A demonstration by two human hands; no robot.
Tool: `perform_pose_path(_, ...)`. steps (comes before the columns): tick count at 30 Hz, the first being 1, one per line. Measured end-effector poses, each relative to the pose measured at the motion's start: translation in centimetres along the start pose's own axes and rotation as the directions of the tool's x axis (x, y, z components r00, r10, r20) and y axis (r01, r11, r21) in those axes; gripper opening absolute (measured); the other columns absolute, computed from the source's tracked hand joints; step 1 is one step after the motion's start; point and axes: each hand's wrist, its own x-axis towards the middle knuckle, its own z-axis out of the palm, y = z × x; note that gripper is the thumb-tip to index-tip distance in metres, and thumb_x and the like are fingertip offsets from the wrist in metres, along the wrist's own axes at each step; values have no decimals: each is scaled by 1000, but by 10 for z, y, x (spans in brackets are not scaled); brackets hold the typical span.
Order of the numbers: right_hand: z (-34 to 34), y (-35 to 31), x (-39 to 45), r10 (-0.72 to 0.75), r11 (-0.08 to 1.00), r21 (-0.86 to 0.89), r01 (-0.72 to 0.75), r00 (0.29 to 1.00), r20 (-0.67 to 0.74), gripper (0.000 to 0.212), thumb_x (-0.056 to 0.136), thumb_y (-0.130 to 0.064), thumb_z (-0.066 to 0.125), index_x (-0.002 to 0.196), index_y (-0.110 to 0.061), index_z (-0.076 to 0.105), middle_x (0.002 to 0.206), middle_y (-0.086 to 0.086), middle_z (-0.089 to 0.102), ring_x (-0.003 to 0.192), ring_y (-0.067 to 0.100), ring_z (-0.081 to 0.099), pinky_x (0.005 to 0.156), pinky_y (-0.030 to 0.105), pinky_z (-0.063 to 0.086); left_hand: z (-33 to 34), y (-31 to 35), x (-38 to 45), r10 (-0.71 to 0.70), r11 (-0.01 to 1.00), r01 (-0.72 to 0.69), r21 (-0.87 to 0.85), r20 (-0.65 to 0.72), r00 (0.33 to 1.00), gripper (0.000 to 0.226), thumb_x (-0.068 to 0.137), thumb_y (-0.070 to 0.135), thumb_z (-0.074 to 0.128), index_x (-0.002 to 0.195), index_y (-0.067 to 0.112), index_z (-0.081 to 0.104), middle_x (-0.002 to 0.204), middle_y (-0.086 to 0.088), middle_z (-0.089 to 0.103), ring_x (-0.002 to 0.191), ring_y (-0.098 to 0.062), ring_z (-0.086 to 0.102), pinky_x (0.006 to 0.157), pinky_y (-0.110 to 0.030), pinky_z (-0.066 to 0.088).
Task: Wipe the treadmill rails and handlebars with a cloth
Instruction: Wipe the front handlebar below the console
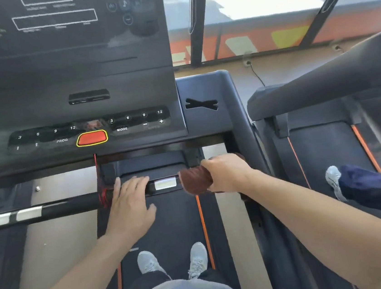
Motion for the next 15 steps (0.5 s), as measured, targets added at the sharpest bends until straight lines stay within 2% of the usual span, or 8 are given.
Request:
perform_pose_path(2, 7, 1, -7, 4, 999, -38, -7, 998, -62, 34, 81, -37, 72, 106, -19, 59, 98, 2, 70, 95, 29, 66, 85, 38, 50, 2, 7, 0, -37, 999, 37, -36, -17, 999, 66, 88, 34, 71, 145, 13, 48, 145, -2, 53, 143, -21, 39, 128, -44, 4)
perform_pose_path(4, 17, -1, -15, -4, 998, -62, -6, 987, -161, 38, 81, -31, 75, 114, -17, 61, 104, 4, 70, 100, 30, 64, 94, 39, 45, 0, 11, 2, -49, 998, 47, -47, -39, 998, 62, 92, 44, 65, 144, 15, 50, 145, -2, 53, 145, -22, 36, 127, -43, 3)
perform_pose_path(9, 26, 0, -38, 7, 997, 77, 20, 939, -343, 64, 69, -17, 83, 131, -18, 65, 120, -1, 72, 111, 26, 63, 106, 32, 39, -5, 25, 10, -5, 988, -7, -152, -74, 997, 51, 97, 49, 56, 138, 19, 57, 142, 4, 56, 147, -19, 33, 126, -39, 3)
perform_pose_path(12, 17, -2, -41, 24, 995, -89, -44, 976, -217, 73, 71, -22, 83, 139, -18, 56, 123, 2, 68, 117, 27, 60, 116, 36, 33, -6, 41, 15, 27, 981, -34, -193, -38, 999, 54, 97, 50, 56, 142, 19, 53, 145, 3, 54, 149, -19, 30, 127, -38, 3)
perform_pose_path(15, -5, 2, -29, 54, 966, -252, -51, 999, 7, 56, 79, -33, 76, 128, -18, 54, 116, 4, 68, 113, 27, 61, 114, 36, 33, -8, 54, 16, 67, 974, -70, -214, -20, 998, 58, 98, 50, 54, 147, 20, 47, 149, 3, 50, 150, -16, 27, 127, -35, 3)
